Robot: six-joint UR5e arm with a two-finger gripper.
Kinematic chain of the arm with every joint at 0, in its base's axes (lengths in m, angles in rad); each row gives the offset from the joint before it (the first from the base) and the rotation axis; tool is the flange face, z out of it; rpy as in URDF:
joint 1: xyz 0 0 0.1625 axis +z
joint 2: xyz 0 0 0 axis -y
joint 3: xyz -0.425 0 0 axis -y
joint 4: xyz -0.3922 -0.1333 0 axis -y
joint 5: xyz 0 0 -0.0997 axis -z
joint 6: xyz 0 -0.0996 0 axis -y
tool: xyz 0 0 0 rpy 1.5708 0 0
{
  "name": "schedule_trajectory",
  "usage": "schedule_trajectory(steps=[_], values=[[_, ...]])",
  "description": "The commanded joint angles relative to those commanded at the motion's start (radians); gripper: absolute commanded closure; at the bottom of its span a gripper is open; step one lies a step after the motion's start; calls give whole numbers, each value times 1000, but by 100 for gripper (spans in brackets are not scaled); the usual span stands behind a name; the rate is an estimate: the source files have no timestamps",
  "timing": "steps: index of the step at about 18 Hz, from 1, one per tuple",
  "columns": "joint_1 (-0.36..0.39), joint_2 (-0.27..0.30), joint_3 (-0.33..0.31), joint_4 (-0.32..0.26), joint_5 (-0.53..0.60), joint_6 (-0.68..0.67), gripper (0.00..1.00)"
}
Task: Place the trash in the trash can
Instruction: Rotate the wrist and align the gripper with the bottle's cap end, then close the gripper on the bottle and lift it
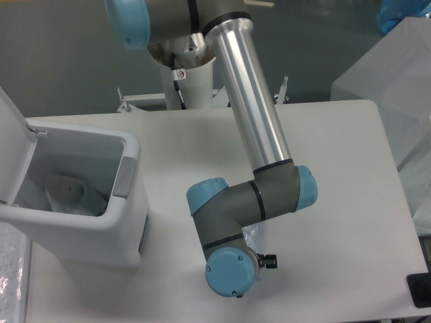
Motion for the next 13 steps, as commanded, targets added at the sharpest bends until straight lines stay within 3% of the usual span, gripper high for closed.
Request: schedule_trajectory(steps=[7, 11, 13], values=[[15, 54, -3, 84, -107, 12, 64], [57, 126, -3, 110, -231, 17, 64], [77, 167, -3, 152, -323, 18, 64]])
